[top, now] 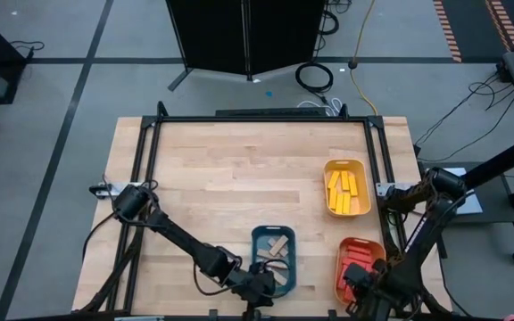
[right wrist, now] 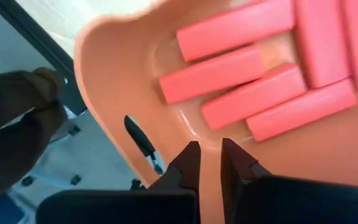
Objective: Sort blocks
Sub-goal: Adjust the bins on the table
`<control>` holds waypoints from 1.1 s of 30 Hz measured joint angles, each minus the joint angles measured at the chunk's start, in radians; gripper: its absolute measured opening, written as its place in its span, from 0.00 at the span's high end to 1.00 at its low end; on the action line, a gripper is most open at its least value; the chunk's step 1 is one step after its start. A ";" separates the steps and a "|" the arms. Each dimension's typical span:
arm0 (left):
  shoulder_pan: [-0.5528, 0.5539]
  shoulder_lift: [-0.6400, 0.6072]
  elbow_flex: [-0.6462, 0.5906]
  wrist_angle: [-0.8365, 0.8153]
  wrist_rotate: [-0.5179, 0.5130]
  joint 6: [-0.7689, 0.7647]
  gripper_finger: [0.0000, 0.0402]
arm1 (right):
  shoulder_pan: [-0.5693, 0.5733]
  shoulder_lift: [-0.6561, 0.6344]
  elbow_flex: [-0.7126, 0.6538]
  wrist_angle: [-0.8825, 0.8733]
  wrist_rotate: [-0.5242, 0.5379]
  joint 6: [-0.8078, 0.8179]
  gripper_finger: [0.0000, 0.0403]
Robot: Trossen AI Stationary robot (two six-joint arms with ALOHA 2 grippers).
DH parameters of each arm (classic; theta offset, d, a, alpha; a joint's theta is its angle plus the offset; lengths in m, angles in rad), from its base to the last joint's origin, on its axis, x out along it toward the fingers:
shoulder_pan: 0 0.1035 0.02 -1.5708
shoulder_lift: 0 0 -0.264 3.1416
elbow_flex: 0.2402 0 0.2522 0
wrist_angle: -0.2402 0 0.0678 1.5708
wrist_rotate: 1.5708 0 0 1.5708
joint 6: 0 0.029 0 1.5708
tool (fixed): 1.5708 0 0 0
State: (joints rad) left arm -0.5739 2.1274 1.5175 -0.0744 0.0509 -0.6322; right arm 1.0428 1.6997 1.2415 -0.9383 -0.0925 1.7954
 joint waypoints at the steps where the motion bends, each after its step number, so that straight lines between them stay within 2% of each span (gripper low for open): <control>1: 0.001 0.000 0.000 0.008 0.000 -0.006 1.00 | 0.000 0.000 0.014 -0.023 0.013 -0.004 1.00; 4: -0.010 -0.036 -0.001 0.044 -0.074 0.048 1.00 | 0.000 -0.011 0.072 -0.067 0.096 -0.032 1.00; 7: -0.023 -0.115 0.014 0.021 -0.284 0.088 1.00 | -0.004 -0.031 0.126 -0.082 0.208 -0.056 1.00; 9: -0.002 -0.141 0.018 -0.010 -0.366 0.087 1.00 | -0.010 -0.040 0.138 -0.096 0.248 -0.059 1.00; 12: 0.063 -0.119 0.011 -0.121 -0.334 0.062 1.00 | -0.023 -0.045 0.138 -0.103 0.259 -0.067 1.00; 14: 0.088 -0.079 0.010 -0.108 -0.279 0.062 1.00 | -0.025 -0.045 0.138 -0.103 0.268 -0.077 1.00; 17: 0.070 -0.064 0.013 -0.091 -0.235 0.048 1.00 | -0.028 -0.045 0.138 -0.106 0.277 -0.080 1.00; 23: 0.026 -0.031 0.010 -0.145 -0.226 -0.019 1.00 | -0.032 -0.045 0.137 -0.132 0.278 -0.090 1.00; 28: 0.008 0.013 0.009 -0.145 -0.171 -0.073 1.00 | -0.055 -0.045 0.137 -0.132 0.283 -0.128 1.00; 33: -0.012 0.011 0.026 -0.111 -0.175 -0.103 1.00 | -0.076 -0.045 0.137 -0.123 0.285 -0.168 1.00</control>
State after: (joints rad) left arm -0.5863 2.1387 1.5433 -0.1851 -0.1245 -0.7357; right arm 0.9670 1.6542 1.3788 -1.0611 0.1921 1.6278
